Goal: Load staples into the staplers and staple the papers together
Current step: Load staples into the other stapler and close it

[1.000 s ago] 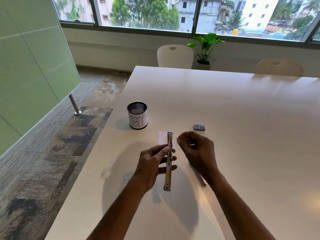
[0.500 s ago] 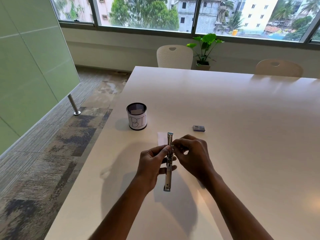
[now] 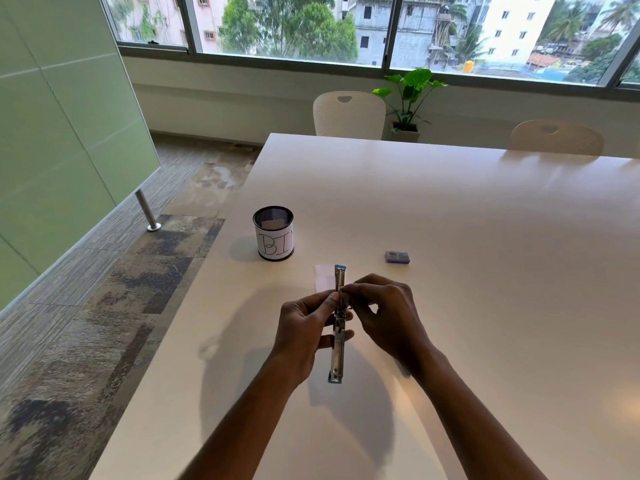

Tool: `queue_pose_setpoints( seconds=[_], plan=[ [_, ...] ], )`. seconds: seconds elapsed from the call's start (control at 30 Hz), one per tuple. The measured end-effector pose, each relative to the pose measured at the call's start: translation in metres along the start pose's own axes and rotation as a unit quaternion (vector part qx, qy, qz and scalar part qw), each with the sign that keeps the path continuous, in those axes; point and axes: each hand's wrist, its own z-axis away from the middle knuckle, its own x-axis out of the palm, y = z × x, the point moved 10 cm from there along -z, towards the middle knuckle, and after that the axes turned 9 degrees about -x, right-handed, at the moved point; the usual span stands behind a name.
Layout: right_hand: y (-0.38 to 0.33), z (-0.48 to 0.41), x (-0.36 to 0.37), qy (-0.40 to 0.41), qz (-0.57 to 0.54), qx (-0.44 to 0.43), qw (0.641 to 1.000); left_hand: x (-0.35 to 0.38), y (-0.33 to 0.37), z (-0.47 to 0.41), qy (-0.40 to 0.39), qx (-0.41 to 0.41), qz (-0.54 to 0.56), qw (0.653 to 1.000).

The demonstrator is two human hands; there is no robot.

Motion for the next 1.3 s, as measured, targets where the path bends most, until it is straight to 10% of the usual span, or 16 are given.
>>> queue_pose_setpoints(
  seconds=[0.6,1.3],
  plan=[
    [0.018,0.003,0.011,-0.074,-0.034,0.094,0.992,0.000,-0.011,0.007,-0.003,-0.031,0.020,0.999],
    [0.068,0.009,0.027,0.028,-0.233,0.312,0.921,0.006,-0.014,0.014,-0.023,-0.032,0.023,0.999]
  ],
)
